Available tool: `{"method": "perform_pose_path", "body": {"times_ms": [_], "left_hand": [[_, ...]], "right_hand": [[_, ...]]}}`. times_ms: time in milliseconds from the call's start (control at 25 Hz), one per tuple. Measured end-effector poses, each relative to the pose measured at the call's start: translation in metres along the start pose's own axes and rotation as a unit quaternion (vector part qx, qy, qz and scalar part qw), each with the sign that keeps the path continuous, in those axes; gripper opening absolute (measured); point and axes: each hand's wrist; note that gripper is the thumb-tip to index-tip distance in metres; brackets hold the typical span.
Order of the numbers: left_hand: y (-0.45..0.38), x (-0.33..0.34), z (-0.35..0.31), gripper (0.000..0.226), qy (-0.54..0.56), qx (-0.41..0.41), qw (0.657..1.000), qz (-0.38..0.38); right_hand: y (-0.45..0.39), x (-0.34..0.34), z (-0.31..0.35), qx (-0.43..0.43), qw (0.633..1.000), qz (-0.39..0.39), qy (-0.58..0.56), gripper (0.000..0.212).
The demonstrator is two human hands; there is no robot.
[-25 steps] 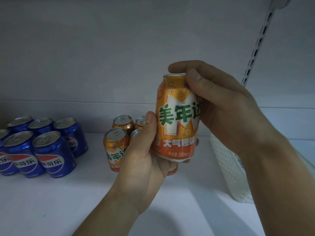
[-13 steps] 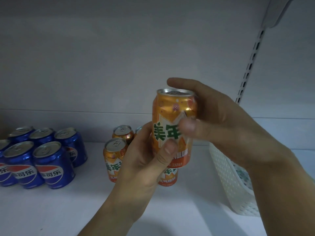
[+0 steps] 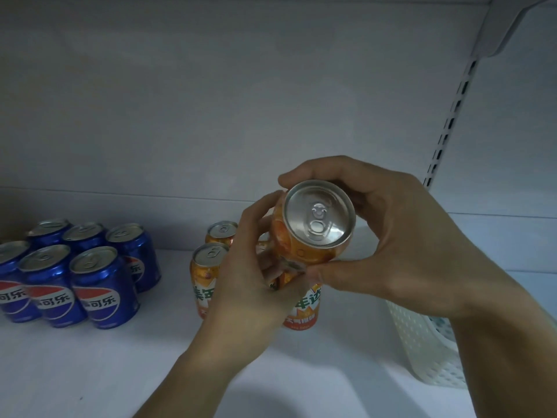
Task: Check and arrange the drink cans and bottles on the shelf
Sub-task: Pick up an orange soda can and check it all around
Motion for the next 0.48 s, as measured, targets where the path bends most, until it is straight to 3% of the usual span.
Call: {"method": "perform_pose_path", "body": {"times_ms": [160,280,480], "left_hand": [[-0.001,-0.008,-0.001,0.095,0.074,-0.022,0.997,-0.016],[-0.002,-0.016,-0.008,0.084,0.112,0.002,0.993,-0.025],[0.0,-0.014,-0.015,0.072,0.103,0.048,0.993,-0.038]], "right_hand": [[0.002,-0.006,-0.011,-0.008,0.996,-0.005,-0.091,0.073],[0.008,-0.02,-0.016,0.034,0.985,-0.048,-0.161,0.067],[0.014,-0.023,-0.027,0.086,0.991,-0.007,-0.101,0.078]]}}
Point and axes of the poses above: each hand's wrist, its own y-axis away from the middle knuckle, its own x-axis out of the palm, z = x × y, and after that the axes turned 1 degree about -z, right-handed
